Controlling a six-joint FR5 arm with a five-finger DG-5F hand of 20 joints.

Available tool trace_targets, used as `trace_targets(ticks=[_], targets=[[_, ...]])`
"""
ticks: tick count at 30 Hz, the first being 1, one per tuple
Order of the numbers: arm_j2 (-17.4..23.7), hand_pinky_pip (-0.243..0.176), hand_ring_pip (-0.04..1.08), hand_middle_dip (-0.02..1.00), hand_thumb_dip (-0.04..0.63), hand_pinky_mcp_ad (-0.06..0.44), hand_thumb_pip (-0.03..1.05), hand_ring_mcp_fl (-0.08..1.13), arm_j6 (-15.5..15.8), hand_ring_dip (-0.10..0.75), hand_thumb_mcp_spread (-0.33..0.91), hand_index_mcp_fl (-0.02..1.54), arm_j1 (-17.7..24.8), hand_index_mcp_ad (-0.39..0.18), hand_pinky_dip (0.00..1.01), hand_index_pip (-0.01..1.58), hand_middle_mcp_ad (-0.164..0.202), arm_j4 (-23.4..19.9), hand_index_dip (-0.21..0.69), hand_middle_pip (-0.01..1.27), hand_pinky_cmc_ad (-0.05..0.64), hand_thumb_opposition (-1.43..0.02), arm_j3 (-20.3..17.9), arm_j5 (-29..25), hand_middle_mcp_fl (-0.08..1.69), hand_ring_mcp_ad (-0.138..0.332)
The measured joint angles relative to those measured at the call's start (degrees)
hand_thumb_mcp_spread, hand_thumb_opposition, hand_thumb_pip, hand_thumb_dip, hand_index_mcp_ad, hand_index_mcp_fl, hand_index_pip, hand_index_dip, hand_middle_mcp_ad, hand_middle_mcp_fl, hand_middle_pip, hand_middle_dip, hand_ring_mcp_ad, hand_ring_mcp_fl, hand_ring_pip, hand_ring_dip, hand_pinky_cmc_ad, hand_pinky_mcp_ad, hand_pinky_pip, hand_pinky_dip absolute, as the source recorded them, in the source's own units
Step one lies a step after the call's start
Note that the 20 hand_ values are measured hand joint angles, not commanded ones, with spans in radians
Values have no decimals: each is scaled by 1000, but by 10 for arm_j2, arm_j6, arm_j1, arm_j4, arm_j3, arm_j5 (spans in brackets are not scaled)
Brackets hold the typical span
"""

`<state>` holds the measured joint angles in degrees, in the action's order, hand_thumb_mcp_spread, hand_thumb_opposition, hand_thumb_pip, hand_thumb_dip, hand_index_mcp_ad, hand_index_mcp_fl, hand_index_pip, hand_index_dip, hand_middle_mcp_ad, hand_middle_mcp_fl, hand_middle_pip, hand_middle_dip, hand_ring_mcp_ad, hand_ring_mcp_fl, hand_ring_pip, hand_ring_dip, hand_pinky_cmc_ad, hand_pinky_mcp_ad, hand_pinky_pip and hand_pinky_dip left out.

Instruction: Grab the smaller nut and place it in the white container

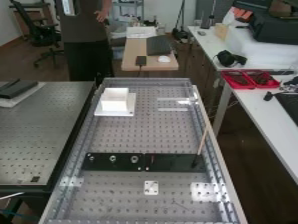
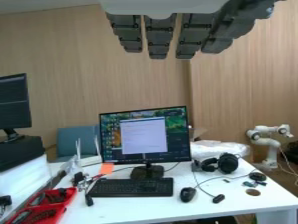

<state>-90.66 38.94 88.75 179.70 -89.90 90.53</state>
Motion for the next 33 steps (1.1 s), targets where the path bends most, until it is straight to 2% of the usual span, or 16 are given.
trace_targets(ticks=[3, 4, 5, 7, 8, 10, 11, 14, 15, 16, 18, 20, 24, 32, 33], targets=[[0, -10, 14, 24, 7, 47, 0, 10, 0, 12, -3, 23, -1, -9, 17, 10, 40, 0, -3, 19, 12, -7, -1, 2, 9, 70], [0, -10, 14, 24, 3, 52, 0, 0, 1, 12, -3, 23, -1, -3, 21, 10, 28, 0, -3, 19, -5, -7, -1, 2, 9, 65], [0, -10, 17, 24, 0, 52, 28, 0, 1, 12, 7, 23, -1, 0, 24, 7, 26, 0, -3, 19, 0, -19, -1, 2, 12, 63], [-1, -10, 21, 24, 21, 49, 176, 0, 1, 12, 105, 23, -1, 0, 63, 7, 26, 0, -3, 26, -2, -176, -1, 3, 2, 65], [-1, -14, 28, 24, 23, 68, 244, 2, 2, 12, 168, 23, -1, 0, 110, 12, 24, 0, -3, 52, 12, -276, -1, 3, 9, 65], [-1, -28, 40, 35, 19, 101, 253, 2, 1, 12, 199, 24, -2, 0, 188, 23, 24, 0, -3, 73, 63, -415, -2, 4, 5, 75], [0, -26, 59, 45, 17, 113, 248, 0, 0, 12, 202, 21, -2, 0, 227, 24, 24, -1, -3, 87, 98, -482, -3, 4, 9, 101], [1, -33, 75, 51, 23, 162, 253, 0, -2, 12, 216, 19, -2, 7, 278, 38, 26, -3, -3, 96, 145, -571, -6, 4, 0, 152], [1, -44, 75, 59, 19, 183, 253, 2, -2, 12, 215, 17, -2, 7, 290, 38, 26, -4, -3, 106, 145, -590, -8, 4, 9, 154], [2, -51, 75, 65, 19, 182, 253, 0, -3, 12, 215, 21, -2, 9, 307, 45, 28, -6, -3, 108, 162, -606, -10, 3, 12, 169], [3, -75, 75, 70, 14, 197, 265, 2, -3, 12, 230, 24, -2, 9, 337, 54, 24, -10, -3, 108, 201, -623, -14, 3, 9, 168], [6, -75, 75, 77, 16, 206, 305, 2, -2, 12, 227, 21, -1, 12, 351, 54, 24, -17, -3, 112, 204, -632, -23, 0, 2, 185], [13, -75, 75, 77, 14, 215, 305, 2, 1, 12, 232, 19, 0, 21, 365, 56, 24, -34, -3, 117, 213, -660, -43, -6, 2, 188], [32, -91, 91, 87, 17, 213, 318, 2, -4, 12, 262, 23, 4, 23, 393, 72, 38, -73, -3, 124, 227, -682, -106, -39, 3, 202], [33, -91, 89, 93, 14, 215, 321, 2, -4, 12, 258, 23, 5, 23, 400, 72, 38, -75, -3, 126, 246, -679, -109, -42, 7, 202]])
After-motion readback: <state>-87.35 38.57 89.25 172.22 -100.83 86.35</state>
